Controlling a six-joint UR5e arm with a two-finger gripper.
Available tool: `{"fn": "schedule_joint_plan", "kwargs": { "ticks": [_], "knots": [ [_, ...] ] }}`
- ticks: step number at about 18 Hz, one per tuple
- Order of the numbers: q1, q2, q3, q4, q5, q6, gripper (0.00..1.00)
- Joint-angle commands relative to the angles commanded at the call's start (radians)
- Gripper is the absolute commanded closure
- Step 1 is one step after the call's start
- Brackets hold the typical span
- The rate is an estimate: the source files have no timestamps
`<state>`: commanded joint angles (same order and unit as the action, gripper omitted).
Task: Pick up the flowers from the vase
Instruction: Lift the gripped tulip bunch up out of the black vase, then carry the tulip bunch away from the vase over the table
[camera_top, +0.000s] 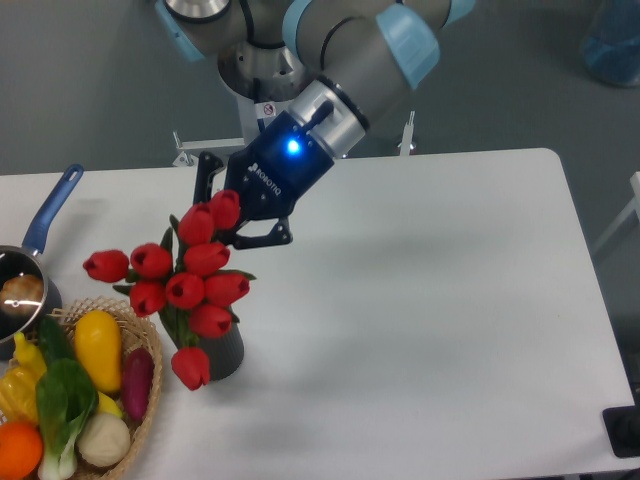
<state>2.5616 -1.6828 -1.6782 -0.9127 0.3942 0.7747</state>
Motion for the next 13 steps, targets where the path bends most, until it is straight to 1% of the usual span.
{"fn": "schedule_joint_plan", "kwargs": {
  "ticks": [5,6,8,10,13],
  "knots": [
    [0.029,0.005,0.026,0.000,0.000,-0.006,0.98],
    [0.038,0.009,0.032,0.000,-0.003,-0.024,0.98],
    [0.048,0.014,0.054,0.000,0.000,-0.107,0.98],
    [0.080,0.018,0.061,0.000,0.000,-0.141,0.98],
    [0.123,0.020,0.061,-0.003,0.009,-0.138,0.98]
  ]
}}
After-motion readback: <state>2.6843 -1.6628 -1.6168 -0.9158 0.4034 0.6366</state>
